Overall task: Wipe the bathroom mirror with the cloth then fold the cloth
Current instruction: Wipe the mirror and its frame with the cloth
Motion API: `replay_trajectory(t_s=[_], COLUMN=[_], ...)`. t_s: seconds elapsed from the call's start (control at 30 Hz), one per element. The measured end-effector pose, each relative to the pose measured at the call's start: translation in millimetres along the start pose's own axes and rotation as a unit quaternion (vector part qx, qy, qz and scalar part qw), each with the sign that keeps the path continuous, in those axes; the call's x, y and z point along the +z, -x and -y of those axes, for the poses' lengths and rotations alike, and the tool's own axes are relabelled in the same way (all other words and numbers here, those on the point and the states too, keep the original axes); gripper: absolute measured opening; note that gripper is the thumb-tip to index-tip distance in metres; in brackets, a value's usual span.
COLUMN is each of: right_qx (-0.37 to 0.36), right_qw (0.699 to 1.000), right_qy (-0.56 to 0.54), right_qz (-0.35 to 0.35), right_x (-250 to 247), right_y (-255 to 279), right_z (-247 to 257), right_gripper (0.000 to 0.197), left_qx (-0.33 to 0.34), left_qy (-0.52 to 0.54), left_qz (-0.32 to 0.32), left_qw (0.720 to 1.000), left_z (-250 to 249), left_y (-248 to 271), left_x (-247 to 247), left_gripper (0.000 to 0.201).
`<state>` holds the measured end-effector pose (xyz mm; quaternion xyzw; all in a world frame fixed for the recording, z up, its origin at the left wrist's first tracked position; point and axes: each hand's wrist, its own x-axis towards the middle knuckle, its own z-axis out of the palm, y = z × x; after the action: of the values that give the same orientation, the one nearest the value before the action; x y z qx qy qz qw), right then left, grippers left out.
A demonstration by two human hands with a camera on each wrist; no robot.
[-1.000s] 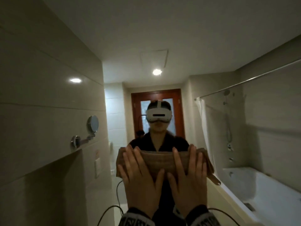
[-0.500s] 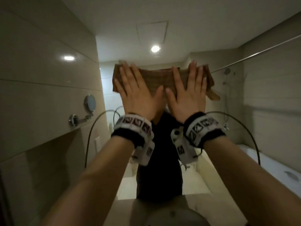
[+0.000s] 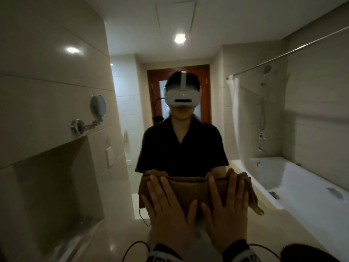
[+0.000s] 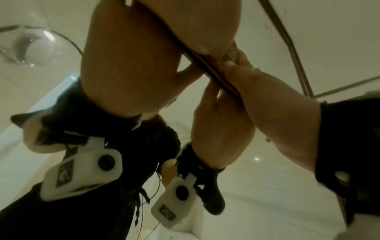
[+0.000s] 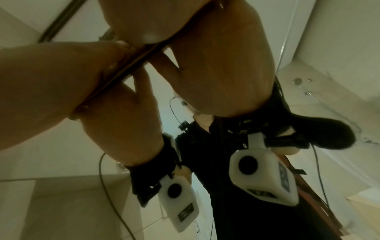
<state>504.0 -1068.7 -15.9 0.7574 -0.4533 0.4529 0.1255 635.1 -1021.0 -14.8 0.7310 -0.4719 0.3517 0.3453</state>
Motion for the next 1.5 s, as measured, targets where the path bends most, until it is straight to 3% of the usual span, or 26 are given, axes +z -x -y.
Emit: replay_trajectory(t_s=[0.23, 0.37, 0.47, 0.57, 0.67, 0.87, 1.0, 1.1, 1.27, 1.37, 1.5], right_qx=[-0.016, -0.048, -0.025, -0.022, -0.025, -0.011, 0.027, 0.052, 0.099, 0.119, 0.115], right_qw=[1.0, 0.995, 0.992, 0.989, 0.992, 1.0, 0.999, 0.997, 0.987, 0.984, 0.983], right_qy=[0.001, -0.002, 0.021, 0.032, 0.029, 0.025, -0.008, -0.04, -0.057, -0.053, -0.068], right_qz=[-0.015, -0.088, -0.124, -0.14, -0.119, -0.008, 0.037, 0.04, 0.112, 0.124, 0.129], right_x=[-3.9, -46.5, -81.7, -90.5, -67.3, 19.1, 67.9, 96.3, 126.2, 136.4, 132.5], right_y=[-9.9, -77.4, -140.4, -154.1, -115.3, 32.1, 106.7, 153.2, 215.9, 239.5, 240.2], right_z=[1.7, 14.7, 26.9, 28.4, 19.5, -20.3, -37.4, -44.3, -52.0, -55.8, -54.3], right_gripper=[0.064, 0.065, 0.065, 0.063, 0.064, 0.067, 0.062, 0.059, 0.06, 0.06, 0.06], left_qx=[0.007, -0.002, -0.01, -0.009, -0.001, -0.016, -0.04, -0.051, -0.09, -0.139, -0.148], left_qy=[0.035, 0.061, 0.06, 0.049, 0.054, 0.024, 0.006, 0.0, 0.008, 0.014, 0.036], left_qz=[-0.005, -0.043, -0.087, -0.113, -0.088, 0.041, 0.094, 0.119, 0.163, 0.181, 0.203], left_qw=[0.999, 0.997, 0.994, 0.992, 0.995, 0.999, 0.995, 0.992, 0.982, 0.973, 0.967], left_z=[-1.8, -19.7, -38.8, -44.7, -36.6, -6.4, 3.9, 10.2, 12.5, 5.6, 1.2], left_y=[-3.1, -72.3, -141.2, -159.0, -115.2, 42.5, 117.9, 160.0, 227.3, 248.5, 252.1], left_x=[5.2, -40.1, -76.7, -86.1, -64.6, 14.1, 56.3, 80.6, 109.0, 117.2, 113.8], left_gripper=[0.097, 0.098, 0.099, 0.099, 0.097, 0.101, 0.099, 0.097, 0.094, 0.093, 0.091])
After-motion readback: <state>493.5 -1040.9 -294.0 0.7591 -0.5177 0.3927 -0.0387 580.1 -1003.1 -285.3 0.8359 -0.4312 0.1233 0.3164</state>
